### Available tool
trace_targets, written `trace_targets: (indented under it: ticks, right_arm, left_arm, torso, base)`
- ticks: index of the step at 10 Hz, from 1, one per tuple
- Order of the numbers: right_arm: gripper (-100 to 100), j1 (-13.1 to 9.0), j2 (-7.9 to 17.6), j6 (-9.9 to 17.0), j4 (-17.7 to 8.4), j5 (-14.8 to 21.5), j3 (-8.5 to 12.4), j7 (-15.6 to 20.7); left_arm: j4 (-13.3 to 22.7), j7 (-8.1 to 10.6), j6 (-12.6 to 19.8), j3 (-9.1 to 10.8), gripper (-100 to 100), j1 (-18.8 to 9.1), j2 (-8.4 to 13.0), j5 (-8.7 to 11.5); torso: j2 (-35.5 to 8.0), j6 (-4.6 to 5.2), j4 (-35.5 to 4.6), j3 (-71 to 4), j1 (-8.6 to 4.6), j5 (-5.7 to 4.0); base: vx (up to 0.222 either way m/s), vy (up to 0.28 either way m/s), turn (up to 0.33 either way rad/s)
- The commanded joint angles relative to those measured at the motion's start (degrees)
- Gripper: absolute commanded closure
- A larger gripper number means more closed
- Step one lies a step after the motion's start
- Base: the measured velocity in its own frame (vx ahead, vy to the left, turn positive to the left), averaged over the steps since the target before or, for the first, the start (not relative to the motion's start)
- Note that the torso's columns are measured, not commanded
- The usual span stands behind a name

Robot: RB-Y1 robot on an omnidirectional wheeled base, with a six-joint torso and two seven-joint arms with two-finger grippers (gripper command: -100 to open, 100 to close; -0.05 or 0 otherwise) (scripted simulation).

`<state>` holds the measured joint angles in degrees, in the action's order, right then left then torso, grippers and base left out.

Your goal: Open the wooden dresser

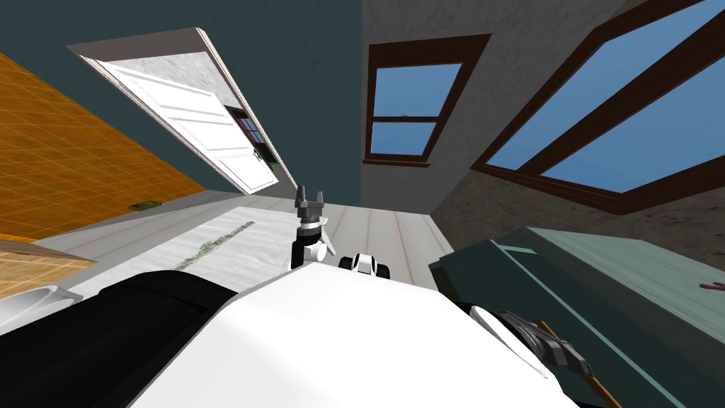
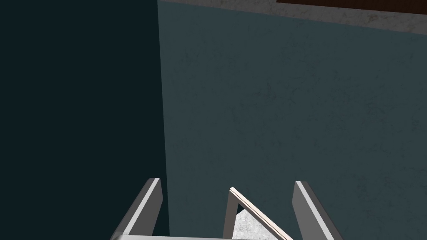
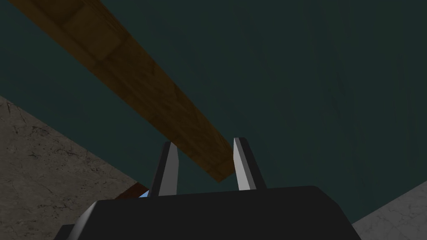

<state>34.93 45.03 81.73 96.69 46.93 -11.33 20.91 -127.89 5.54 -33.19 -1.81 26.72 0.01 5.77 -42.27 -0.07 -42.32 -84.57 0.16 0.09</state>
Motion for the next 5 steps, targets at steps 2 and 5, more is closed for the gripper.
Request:
trace_targets:
  ticks: [2,5]
  right_arm:
    - [-100,1.6,0.6,3.0,5.1,-0.1,-0.5,1.7]
    - [-100,3.5,2.0,5.6,10.2,-0.6,-0.4,3.5]
  left_arm:
    - [0.0,0.00,0.0,0.01,0,0.0,0.0,0.0]
    - [0.0,0.00,0.0,0.02,0,0.0,0.0,0.0]
  torso:
    - [0.0,0.04,0.0,0.0,-0.29,-0.02]
    - [0.0,0.06,0.0,0.0,-0.36,-0.11]
  base:
    - [0.008,0.016,-0.037]
    - [0.022,-0.063,-0.038]
